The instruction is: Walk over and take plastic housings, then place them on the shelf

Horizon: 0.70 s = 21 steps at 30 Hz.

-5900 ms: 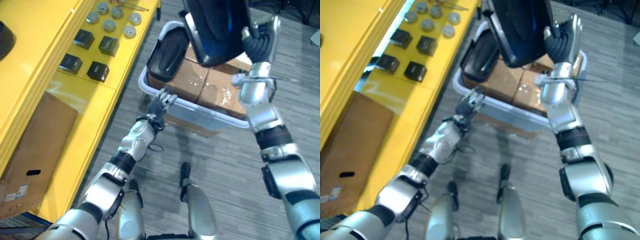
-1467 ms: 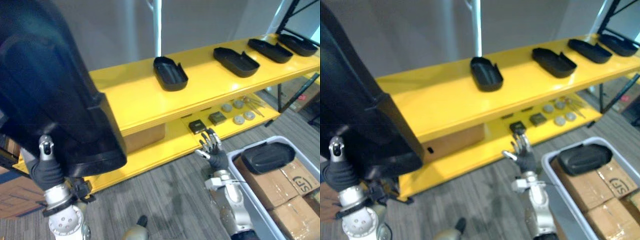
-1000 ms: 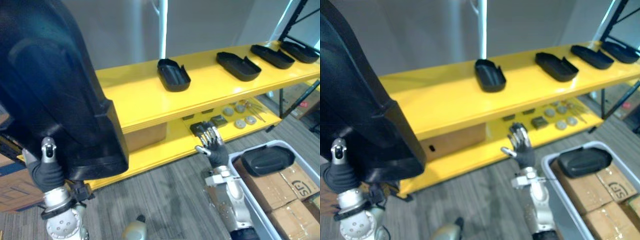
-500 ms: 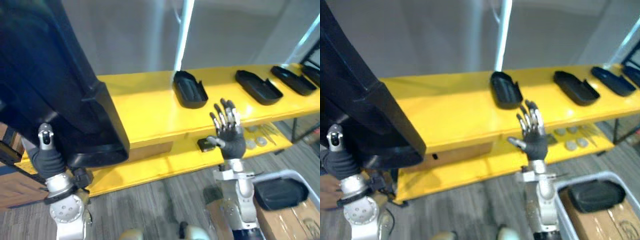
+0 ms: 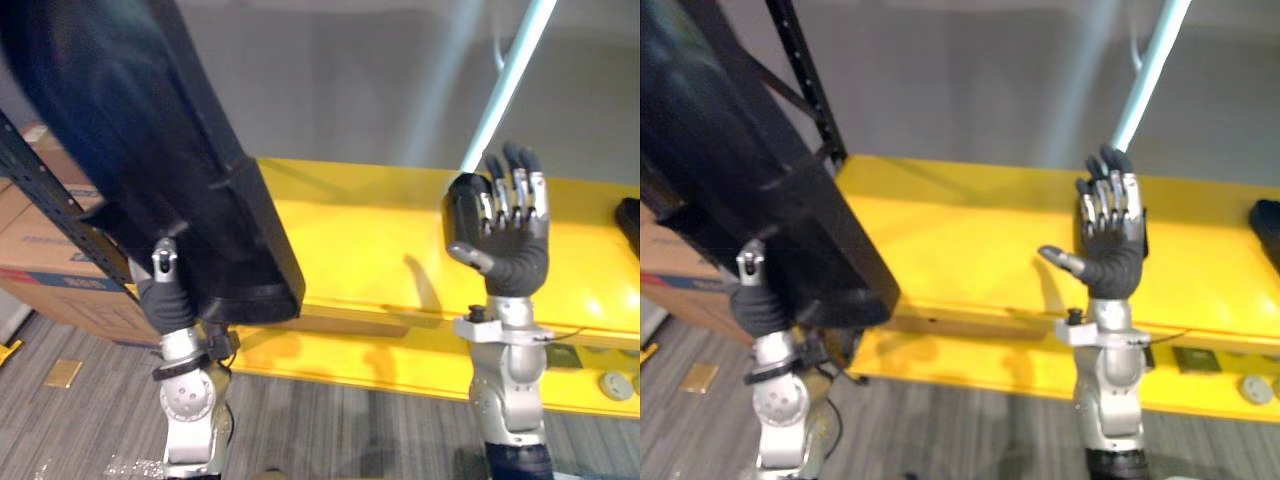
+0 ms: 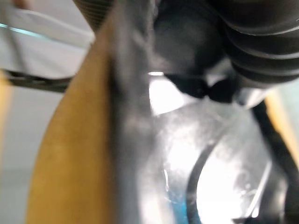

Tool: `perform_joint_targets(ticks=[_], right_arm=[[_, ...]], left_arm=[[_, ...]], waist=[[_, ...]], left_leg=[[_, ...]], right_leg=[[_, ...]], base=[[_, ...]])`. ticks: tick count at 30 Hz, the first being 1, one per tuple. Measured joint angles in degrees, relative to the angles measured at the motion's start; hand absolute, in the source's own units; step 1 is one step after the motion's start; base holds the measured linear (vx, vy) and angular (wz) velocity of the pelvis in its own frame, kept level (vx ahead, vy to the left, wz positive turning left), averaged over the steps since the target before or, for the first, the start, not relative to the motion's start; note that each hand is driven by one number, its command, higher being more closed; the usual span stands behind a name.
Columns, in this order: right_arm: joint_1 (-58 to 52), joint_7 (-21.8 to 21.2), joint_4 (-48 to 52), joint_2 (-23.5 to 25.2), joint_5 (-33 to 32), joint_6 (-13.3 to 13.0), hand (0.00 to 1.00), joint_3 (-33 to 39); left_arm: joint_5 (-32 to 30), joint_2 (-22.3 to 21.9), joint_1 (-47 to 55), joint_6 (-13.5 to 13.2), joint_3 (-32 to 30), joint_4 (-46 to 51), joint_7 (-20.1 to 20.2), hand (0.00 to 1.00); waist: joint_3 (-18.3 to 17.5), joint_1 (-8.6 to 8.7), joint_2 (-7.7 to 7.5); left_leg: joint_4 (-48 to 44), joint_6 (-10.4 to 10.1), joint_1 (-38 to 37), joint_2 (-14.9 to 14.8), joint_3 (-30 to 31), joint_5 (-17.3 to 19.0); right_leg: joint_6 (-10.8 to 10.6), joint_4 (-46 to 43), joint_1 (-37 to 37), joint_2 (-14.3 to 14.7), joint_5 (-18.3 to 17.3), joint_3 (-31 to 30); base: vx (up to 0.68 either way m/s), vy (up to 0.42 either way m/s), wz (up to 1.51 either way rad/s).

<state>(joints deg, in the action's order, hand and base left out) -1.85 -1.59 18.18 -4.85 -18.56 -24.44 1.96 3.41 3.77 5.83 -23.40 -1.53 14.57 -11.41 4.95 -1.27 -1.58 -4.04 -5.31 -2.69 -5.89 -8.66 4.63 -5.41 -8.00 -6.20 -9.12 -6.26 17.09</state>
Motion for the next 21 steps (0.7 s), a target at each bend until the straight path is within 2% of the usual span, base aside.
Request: perform_joint_targets(ticks=[4, 6, 8, 10, 13, 15, 18, 21], right_arm=[[-3.6, 2.6, 0.0, 0.9, 4.8, -0.1, 0.00, -1.5], [-4.5, 2.8, 0.0, 1.2, 5.8, -0.1, 0.00, -1.6], [-6.1, 3.2, 0.2, 1.2, 6.5, 0.0, 0.00, -1.4], [-8.0, 4.2, 0.1, 1.2, 7.1, 1.1, 0.00, -0.7], [-11.7, 6.8, -1.9, 1.3, 8.7, 2.4, 0.00, 2.7], [-13.8, 8.3, -6.1, 1.4, 8.6, 3.1, 0.00, 5.9], [-15.5, 9.1, -15.1, 1.2, 9.3, 4.6, 0.00, 7.7], [-16.7, 9.3, -21.8, 1.0, 12.7, 4.6, 0.00, 7.4]], left_arm=[[-1.3, 4.2, -1.9, 4.5, 0.1, -2.0, 3.7, 1.00], [-1.0, 5.4, -4.0, 6.5, -0.2, -5.7, 4.0, 1.00], [-0.9, 5.7, -5.9, 8.5, -0.7, -9.2, 3.4, 1.00], [0.2, 5.8, -7.2, 9.7, -1.3, -11.4, 2.4, 1.00], [1.6, 5.9, -9.9, 11.9, -3.0, -13.5, -0.5, 1.00], [4.7, 6.2, -13.4, 13.8, -4.5, -17.2, -2.2, 1.00], [8.2, 8.4, -17.8, 17.3, -5.4, -24.0, -4.6, 1.00], [10.3, 9.5, -20.6, 20.1, -6.6, -26.8, -5.9, 1.00]], waist=[[0.0, 1.16, 0.10], [0.0, 2.16, 0.13], [0.0, 3.10, 0.31], [0.2, 4.69, 0.77], [1.0, 6.70, 2.04], [1.5, 8.51, 3.25], [2.4, 9.22, 4.41], [4.3, 9.87, 4.88]], left_leg=[[2.7, 0.0, -1.4, 0.0, -2.6, -1.2], [3.3, 0.0, -2.2, 0.0, -4.3, -1.3], [3.6, -0.1, -2.5, -0.1, -6.3, -1.4], [3.6, -0.1, -2.3, -0.1, -7.9, -1.4], [3.7, -0.1, -1.8, -0.3, -10.7, -1.4], [3.7, -0.1, -0.8, -0.4, -11.4, -1.5], [3.6, -0.4, -0.8, -0.8, -13.0, -1.7], [3.5, -0.5, -0.7, -0.9, -13.9, -1.7]], right_leg=[[0.1, 1.7, 0.4, 0.2, 1.3, -1.8], [-0.2, 2.2, 0.8, 0.3, 1.5, -3.4], [-0.4, 2.5, 1.6, 0.3, 1.7, -5.1], [-0.6, 2.5, 2.7, 0.4, 2.0, -6.8], [-0.7, 1.5, 5.4, 0.6, 2.2, -9.5], [-0.6, 0.2, 7.5, 0.7, 2.1, -10.3], [-0.4, -1.5, 9.3, 1.1, 1.8, -12.0], [-0.2, -3.7, 10.6, 1.1, 1.0, -12.7]], base=[[-0.02, 0.018, -0.23], [-0.04, 0.011, -0.44], [-0.05, 0.012, -0.52], [-0.05, 0.011, -0.39], [-0.07, 0.016, -0.43], [-0.04, -0.004, -0.18], [-0.01, -0.014, -0.28], [-0.03, -0.019, -0.12]])
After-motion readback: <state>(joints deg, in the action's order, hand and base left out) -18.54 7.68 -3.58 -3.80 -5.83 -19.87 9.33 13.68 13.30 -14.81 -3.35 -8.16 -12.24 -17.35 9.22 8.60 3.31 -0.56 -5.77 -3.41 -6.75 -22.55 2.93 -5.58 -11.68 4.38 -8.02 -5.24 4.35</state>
